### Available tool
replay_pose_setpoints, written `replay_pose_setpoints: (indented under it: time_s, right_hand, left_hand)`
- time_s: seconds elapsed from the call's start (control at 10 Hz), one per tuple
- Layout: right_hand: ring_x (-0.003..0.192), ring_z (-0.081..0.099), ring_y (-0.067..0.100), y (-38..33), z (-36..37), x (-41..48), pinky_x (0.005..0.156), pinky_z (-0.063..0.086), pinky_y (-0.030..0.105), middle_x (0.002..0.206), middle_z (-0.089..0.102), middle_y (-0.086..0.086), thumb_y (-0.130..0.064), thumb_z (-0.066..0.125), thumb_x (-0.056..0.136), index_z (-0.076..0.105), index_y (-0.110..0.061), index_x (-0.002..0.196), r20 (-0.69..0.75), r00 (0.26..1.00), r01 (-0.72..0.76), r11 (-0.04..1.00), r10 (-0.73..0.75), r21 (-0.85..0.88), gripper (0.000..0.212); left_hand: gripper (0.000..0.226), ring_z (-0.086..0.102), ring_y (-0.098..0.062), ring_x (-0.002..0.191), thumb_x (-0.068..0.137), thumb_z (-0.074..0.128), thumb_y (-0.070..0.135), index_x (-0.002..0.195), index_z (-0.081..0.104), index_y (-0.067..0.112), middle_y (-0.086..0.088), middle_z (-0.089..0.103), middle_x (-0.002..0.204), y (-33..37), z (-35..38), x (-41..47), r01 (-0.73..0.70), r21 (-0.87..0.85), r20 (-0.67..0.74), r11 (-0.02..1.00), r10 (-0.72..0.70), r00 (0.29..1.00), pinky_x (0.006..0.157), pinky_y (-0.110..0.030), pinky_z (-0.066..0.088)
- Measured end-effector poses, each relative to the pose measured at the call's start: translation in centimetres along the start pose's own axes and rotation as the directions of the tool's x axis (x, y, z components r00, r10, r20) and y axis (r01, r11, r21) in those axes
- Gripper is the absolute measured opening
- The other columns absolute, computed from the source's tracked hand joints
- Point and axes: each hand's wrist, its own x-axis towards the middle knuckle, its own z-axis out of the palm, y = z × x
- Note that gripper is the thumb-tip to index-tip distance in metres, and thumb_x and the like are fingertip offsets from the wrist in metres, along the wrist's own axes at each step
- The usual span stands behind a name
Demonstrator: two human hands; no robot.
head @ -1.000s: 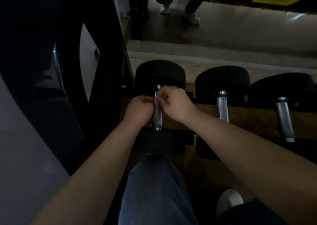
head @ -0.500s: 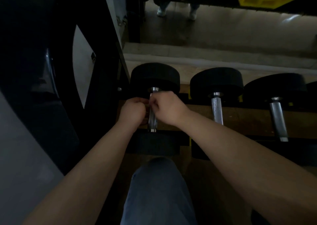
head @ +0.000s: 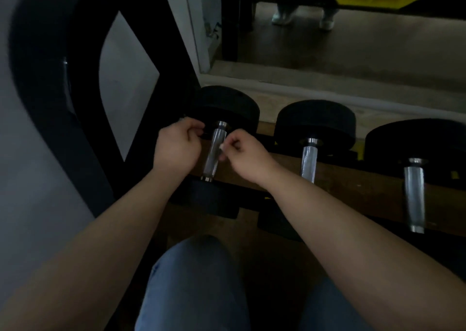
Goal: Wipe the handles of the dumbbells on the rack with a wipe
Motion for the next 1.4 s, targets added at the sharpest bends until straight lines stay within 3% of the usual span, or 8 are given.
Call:
replay_pose_setpoints:
  time_s: [0.2, 0.3, 0.5, 0.7, 0.9, 1.2, 1.3, 1.4]
  right_hand:
    - [0.059, 0.044, 0.003, -1.7, -0.3, -1.0, 0.051, 0.030, 0.020, 0.074, 0.051, -0.011, -0.030, 0.047, 0.102, 0.064, -0.027, 0.089, 0.164, 0.986, -0.049, 0.935, -0.009, 0.351, 0.022]
    - [0.048, 0.033, 0.009, -3.6, -0.1, -1.4, 0.041, 0.021, 0.022, 0.067, 0.042, -0.003, -0.038, 0.046, 0.104, 0.055, -0.019, 0.085, 0.287, 0.958, -0.144, 0.818, -0.027, 0.556, 0.028]
    - [0.055, 0.042, 0.012, -7.7, 5.6, -3.9, 0.054, 0.028, 0.029, 0.075, 0.053, 0.002, -0.012, 0.038, 0.097, 0.059, -0.010, 0.091, 0.517, 0.837, -0.335, 0.583, -0.176, 0.740, 0.022]
    - [0.069, 0.051, 0.017, -10.2, 14.8, -7.9, 0.055, 0.036, 0.026, 0.091, 0.053, 0.009, 0.020, 0.026, 0.074, 0.062, -0.009, 0.103, 0.695, 0.710, -0.461, 0.671, -0.112, 0.580, 0.055]
    - [0.076, 0.061, 0.016, -10.5, 23.0, -11.6, 0.056, 0.043, 0.023, 0.103, 0.060, 0.008, 0.013, 0.044, 0.096, 0.058, -0.017, 0.115, 0.779, 0.602, -0.218, 0.902, -0.177, 0.373, 0.038]
    - [0.069, 0.062, 0.013, -9.7, 34.5, -16.3, 0.056, 0.048, 0.025, 0.085, 0.066, -0.003, -0.008, 0.061, 0.095, 0.066, -0.020, 0.115, 0.859, 0.422, 0.291, 0.941, -0.289, 0.174, 0.024]
    - [0.097, 0.067, 0.014, -9.2, 36.3, -17.3, 0.075, 0.054, 0.026, 0.125, 0.066, -0.001, -0.015, 0.060, 0.095, 0.060, -0.023, 0.137, 0.919, 0.308, 0.424, 0.900, -0.247, 0.100, 0.043]
    - [0.096, 0.068, 0.013, -8.5, 36.5, -18.0, 0.066, 0.051, 0.022, 0.140, 0.055, -0.005, -0.018, 0.056, 0.095, 0.054, -0.028, 0.143, 0.908, 0.351, 0.465, 0.885, -0.227, 0.041, 0.048]
  left_hand:
    - [0.031, 0.061, 0.008, 0.090, 0.095, 0.051, 0.009, 0.117, 0.068, 0.023, 0.012, 0.067, 0.104, 2.4, -1.0, -4.9, -0.075, 0.063, -0.027, 0.995, 0.077, 0.997, 0.077, -0.003, 0.046]
    - [0.033, 0.063, 0.003, 0.095, 0.094, 0.053, 0.009, 0.119, 0.067, 0.025, 0.012, 0.068, 0.105, 3.4, -1.6, -7.8, -0.069, -0.006, -0.094, 0.998, 0.068, 0.993, 0.079, -0.012, 0.051]
    - [0.035, 0.064, 0.009, 0.094, 0.093, 0.058, 0.010, 0.123, 0.062, 0.028, 0.017, 0.069, 0.103, 3.3, -6.2, -13.8, 0.153, -0.230, -0.306, 0.961, -0.221, 0.926, 0.074, -0.005, 0.049]
    - [0.038, 0.064, 0.002, 0.089, 0.086, 0.062, 0.017, 0.121, 0.063, 0.031, 0.017, 0.066, 0.104, -1.4, -11.9, -21.0, 0.499, -0.220, -0.439, 0.838, -0.542, 0.716, 0.083, -0.019, 0.051]
    - [0.032, 0.067, -0.012, 0.091, 0.087, 0.058, 0.013, 0.114, 0.070, 0.025, 0.005, 0.072, 0.102, -6.2, -18.2, -26.7, 0.708, -0.073, -0.493, 0.703, -0.642, 0.587, 0.083, -0.020, 0.045]
    - [0.037, 0.064, -0.016, 0.106, 0.087, 0.053, 0.010, 0.115, 0.070, 0.027, 0.003, 0.074, 0.108, -8.7, -23.9, -32.6, 0.821, 0.033, -0.526, 0.570, -0.688, 0.499, 0.083, -0.021, 0.042]
    - [0.039, 0.066, -0.020, 0.105, 0.087, 0.050, 0.010, 0.115, 0.070, 0.028, 0.000, 0.074, 0.111, -9.8, -24.2, -35.4, 0.872, 0.023, -0.533, 0.489, -0.732, 0.424, 0.086, -0.025, 0.048]
    - [0.038, 0.065, -0.020, 0.107, 0.090, 0.047, 0.013, 0.116, 0.069, 0.029, -0.001, 0.073, 0.114, -10.6, -24.3, -36.9, 0.911, 0.024, -0.542, 0.412, -0.760, 0.358, 0.084, -0.024, 0.045]
